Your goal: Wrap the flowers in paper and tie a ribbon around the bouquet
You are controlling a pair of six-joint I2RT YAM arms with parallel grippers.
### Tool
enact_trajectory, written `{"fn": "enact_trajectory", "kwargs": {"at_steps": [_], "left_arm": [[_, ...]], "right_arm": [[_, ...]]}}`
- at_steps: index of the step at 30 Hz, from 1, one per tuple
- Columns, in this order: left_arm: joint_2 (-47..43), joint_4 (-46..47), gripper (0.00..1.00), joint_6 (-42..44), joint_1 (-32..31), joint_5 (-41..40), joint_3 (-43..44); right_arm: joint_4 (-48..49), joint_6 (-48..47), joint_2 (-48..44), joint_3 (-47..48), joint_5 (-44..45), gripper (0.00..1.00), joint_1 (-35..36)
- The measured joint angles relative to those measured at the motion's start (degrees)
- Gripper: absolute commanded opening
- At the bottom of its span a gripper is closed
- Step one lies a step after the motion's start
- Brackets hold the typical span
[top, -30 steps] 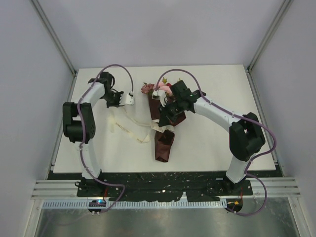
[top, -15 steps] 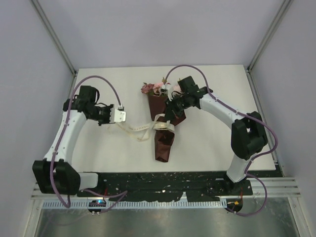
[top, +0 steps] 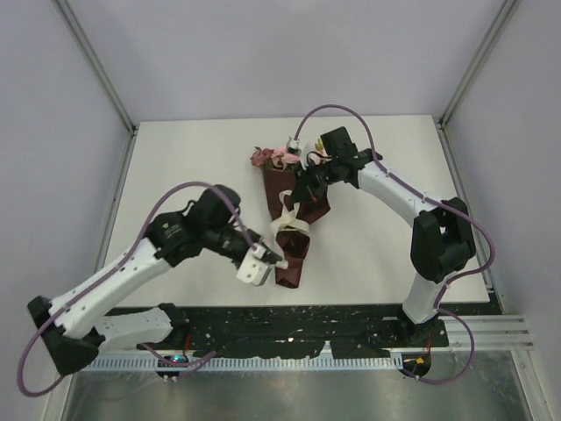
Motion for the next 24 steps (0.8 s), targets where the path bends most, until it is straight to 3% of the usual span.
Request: {"fn": "enact_trajectory", "kwargs": {"at_steps": [7, 14, 17, 19, 24], "left_arm": [[23.23, 21.81, 0.0, -13.05, -7.26, 0.39, 13.62], [28.72, 46.73, 0.02, -18.18, -11.82, -4.79, 11.1], [31.61, 50.69, 0.36, -18.03, -12.79, -6.21, 11.23], [33.27, 50.47, 0.4, -17.11, -12.94, -6.86, 11.5], [37.38, 43.06, 0.4, -15.21, -12.92, -7.91, 16.52]], "right_arm": [[1.2, -3.78, 1.18, 0.48, -3.1, 0.06, -0.79], [1.18, -8.96, 1.62, 0.48, -8.52, 0.06, -4.04], [1.16, -10.97, 1.9, 0.48, -10.99, 0.06, -5.92], [1.11, -11.98, 2.32, 0.48, -12.13, 0.06, -6.82], [0.74, -13.75, 3.65, 0.39, -14.25, 0.06, -7.67]]}}
